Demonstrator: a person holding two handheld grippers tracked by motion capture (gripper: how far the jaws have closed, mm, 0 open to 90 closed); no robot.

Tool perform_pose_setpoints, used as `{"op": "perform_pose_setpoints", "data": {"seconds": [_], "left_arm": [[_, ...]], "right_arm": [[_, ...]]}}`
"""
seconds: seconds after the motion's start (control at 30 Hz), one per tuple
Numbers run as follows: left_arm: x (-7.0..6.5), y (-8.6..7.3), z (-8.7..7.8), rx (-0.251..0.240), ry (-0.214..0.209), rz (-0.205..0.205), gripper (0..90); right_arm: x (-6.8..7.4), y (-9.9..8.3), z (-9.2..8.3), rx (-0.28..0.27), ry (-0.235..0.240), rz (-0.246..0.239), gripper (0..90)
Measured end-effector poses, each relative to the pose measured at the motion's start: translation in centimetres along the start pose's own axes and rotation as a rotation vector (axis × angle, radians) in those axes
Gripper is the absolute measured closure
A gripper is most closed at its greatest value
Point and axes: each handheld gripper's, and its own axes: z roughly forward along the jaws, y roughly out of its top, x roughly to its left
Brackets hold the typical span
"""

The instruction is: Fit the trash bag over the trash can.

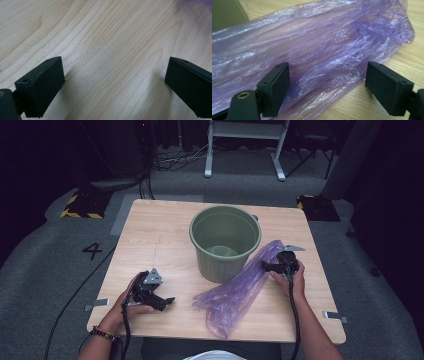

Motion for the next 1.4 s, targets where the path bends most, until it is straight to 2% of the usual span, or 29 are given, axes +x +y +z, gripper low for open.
{"op": "perform_pose_setpoints", "data": {"seconds": [0.07,0.13,0.17,0.2,0.23,0.27,0.37,0.43,0.6,0.77,0.87,0.9,1.17,1.2,1.23,1.27,1.3,1.33,1.37,1.4], "left_arm": [[0.0,0.0,0.0,0.000,0.000,0.000,2.2],[0.0,0.0,0.0,0.000,0.000,0.000,2.2],[0.0,0.0,0.0,0.000,0.000,0.000,2.2],[0.0,0.0,0.0,0.000,0.000,0.000,2.2],[0.0,0.0,0.0,0.000,0.000,0.000,2.2],[0.0,0.0,0.0,0.000,0.000,0.000,2.2],[0.0,0.0,0.0,0.000,0.000,0.000,2.2],[0.0,0.0,0.0,0.000,0.000,0.000,2.1],[0.0,0.0,0.0,0.001,0.000,0.000,2.1],[0.0,0.0,0.0,0.001,0.000,0.000,2.1],[0.0,0.0,0.0,0.001,0.000,0.001,2.1],[0.0,0.0,0.0,0.001,0.000,0.001,2.1],[0.0,0.0,0.0,0.001,0.000,0.001,2.2],[0.0,0.0,0.0,0.001,0.000,0.001,2.1],[0.0,0.0,0.0,0.001,0.000,0.001,2.2],[0.0,0.0,0.0,0.001,0.000,0.001,2.1],[0.0,0.0,0.0,0.001,0.000,0.001,2.1],[0.0,0.0,0.0,0.001,0.000,0.000,2.2],[0.0,0.0,0.0,0.001,0.000,0.001,2.2],[0.0,0.0,0.0,0.001,0.000,0.001,2.1]], "right_arm": [[0.3,0.0,0.1,0.005,-0.014,-0.021,21.8],[0.4,0.0,-0.1,-0.002,0.007,-0.035,32.1],[0.4,0.0,-0.1,-0.002,0.007,-0.035,32.1],[0.5,-0.1,-0.1,-0.009,0.010,-0.041,38.8],[0.7,-0.2,-0.3,-0.027,0.035,-0.063,50.1],[0.7,-0.2,-0.3,-0.027,0.035,-0.063,50.1],[1.1,-0.3,-0.4,-0.030,0.058,-0.082,65.3],[1.1,-0.3,-0.4,-0.031,0.062,-0.086,67.7],[1.0,-0.4,-0.5,-0.037,0.069,-0.081,81.9],[0.8,-0.5,-0.7,-0.047,0.080,-0.073,86.5],[0.8,-0.3,-1.6,-0.103,0.090,-0.088,88.4],[0.8,-0.3,-1.6,-0.103,0.090,-0.088,88.4],[0.7,0.2,-4.3,-0.233,0.099,-0.096,88.7],[0.8,0.3,-5.2,-0.270,0.098,-0.104,88.7],[0.8,0.3,-5.2,-0.270,0.098,-0.104,88.7],[0.9,0.4,-6.2,-0.312,0.093,-0.111,88.7],[0.9,0.4,-6.2,-0.312,0.093,-0.111,88.7],[1.1,0.5,-7.1,-0.346,0.092,-0.123,88.7],[1.1,0.5,-7.1,-0.346,0.092,-0.123,88.7],[1.3,0.7,-8.2,-0.377,0.096,-0.139,88.7]]}}
